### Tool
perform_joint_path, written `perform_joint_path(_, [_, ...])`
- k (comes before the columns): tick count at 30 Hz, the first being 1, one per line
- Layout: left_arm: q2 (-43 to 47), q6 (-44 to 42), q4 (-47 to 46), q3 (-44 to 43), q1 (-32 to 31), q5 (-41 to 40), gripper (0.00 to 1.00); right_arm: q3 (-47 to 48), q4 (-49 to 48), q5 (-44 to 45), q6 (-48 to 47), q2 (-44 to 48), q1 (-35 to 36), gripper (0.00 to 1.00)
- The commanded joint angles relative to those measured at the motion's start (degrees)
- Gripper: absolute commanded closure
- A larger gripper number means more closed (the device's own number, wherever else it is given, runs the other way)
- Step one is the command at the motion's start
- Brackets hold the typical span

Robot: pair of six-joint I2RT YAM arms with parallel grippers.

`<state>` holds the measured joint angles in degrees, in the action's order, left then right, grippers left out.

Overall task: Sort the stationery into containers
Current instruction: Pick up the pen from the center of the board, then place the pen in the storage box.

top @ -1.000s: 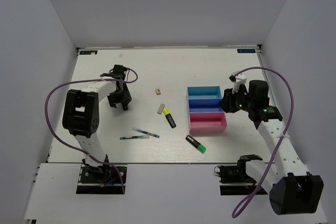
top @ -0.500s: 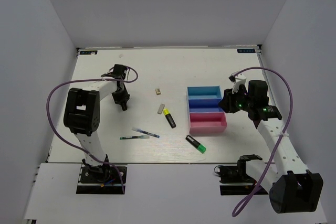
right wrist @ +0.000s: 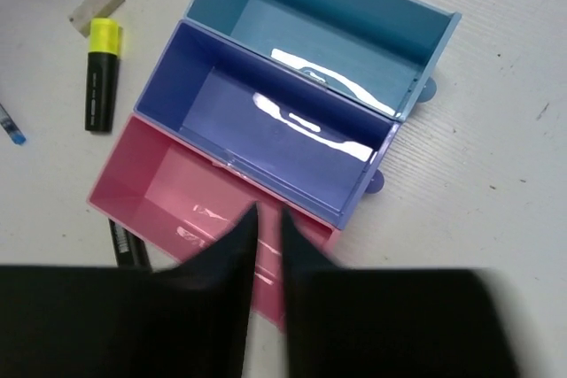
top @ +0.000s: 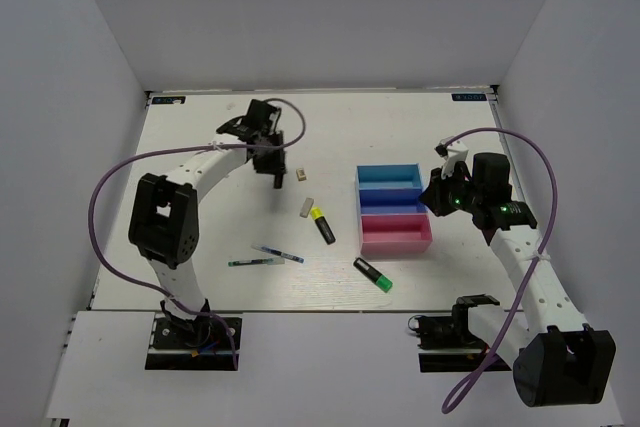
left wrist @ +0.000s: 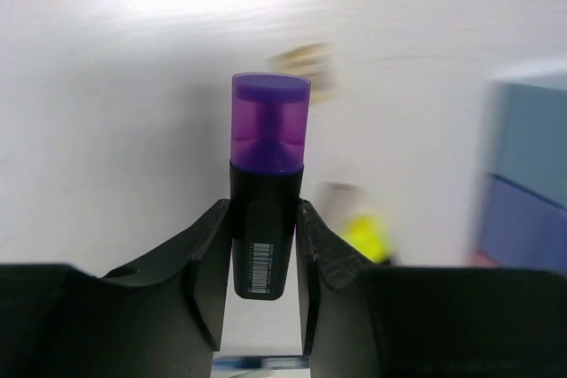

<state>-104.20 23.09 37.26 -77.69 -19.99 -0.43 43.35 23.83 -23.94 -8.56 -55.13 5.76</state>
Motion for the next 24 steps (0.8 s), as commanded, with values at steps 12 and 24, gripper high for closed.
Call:
perform_joint_path(12, [-16.11,-26.77,10.39,-41.30,-18.50,30.13,1.00,-2.39,-7.66,9.09,-1.55,5.20,-0.05,1.00])
perform_joint_path(24, [-19.37,-30.74,-1.74,-39.29,-21.84,28.11,1.00,-4.86,-10.39,4.88,-10.60,6.70,-0.05,1.00])
